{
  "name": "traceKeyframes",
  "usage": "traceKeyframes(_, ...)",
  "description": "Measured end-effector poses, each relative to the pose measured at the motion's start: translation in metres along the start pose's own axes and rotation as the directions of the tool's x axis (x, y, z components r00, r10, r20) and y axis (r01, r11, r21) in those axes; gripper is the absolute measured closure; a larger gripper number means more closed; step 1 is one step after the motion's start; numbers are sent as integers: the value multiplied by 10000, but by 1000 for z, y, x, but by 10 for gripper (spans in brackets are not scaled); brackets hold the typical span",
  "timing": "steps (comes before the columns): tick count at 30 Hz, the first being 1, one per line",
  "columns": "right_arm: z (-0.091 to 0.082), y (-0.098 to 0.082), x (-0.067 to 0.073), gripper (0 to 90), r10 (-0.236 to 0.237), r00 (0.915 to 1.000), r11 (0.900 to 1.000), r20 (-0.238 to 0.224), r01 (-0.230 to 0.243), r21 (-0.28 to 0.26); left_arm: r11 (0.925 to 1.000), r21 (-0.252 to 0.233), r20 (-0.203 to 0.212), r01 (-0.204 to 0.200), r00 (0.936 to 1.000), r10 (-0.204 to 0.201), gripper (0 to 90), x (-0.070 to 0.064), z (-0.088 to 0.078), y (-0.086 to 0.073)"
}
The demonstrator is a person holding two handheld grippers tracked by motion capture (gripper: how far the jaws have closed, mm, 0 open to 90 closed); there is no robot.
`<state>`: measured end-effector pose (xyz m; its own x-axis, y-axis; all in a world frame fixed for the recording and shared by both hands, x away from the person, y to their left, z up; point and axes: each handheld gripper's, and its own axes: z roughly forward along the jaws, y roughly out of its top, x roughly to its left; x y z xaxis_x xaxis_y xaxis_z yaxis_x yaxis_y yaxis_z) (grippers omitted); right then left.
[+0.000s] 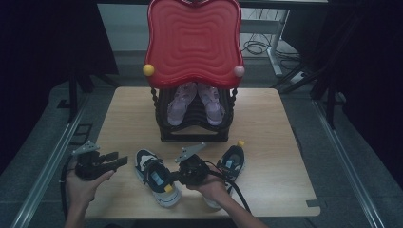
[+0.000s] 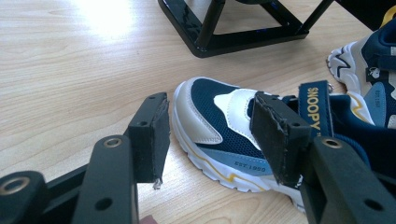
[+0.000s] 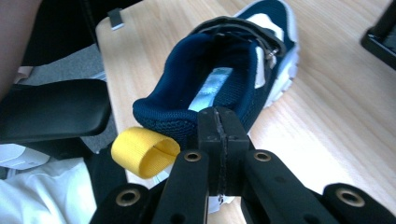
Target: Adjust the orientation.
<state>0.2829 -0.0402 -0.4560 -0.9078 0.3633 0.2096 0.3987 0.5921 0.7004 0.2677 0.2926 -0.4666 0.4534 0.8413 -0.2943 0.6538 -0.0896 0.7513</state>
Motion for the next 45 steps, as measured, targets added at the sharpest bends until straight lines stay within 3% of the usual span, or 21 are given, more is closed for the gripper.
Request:
traceKeyframes(14,10,-1,17,890,-125,9992,9996,-385,115,-255,10000,81,-40,52,10000,-52,463,3,1,-2)
traceKeyframes(24,9,-4,16,890,-102,9992,9994,-393,89,-326,9999,107,-46,69,10000,-68,462,3,1,-3)
traceKeyframes(33,-5,-8,11,890,-28,9997,9973,-253,10,-738,9998,175,17,51,10000,-52,475,2,3,-5)
traceKeyframes(41,-30,-27,1,890,264,9996,9904,-23,-265,-1360,9981,605,302,-138,9995,119,715,2,7,-11)
traceKeyframes(45,-44,-38,-5,889,313,9995,9842,47,-300,-1746,9968,775,229,-221,9995,204,830,1,9,-15)
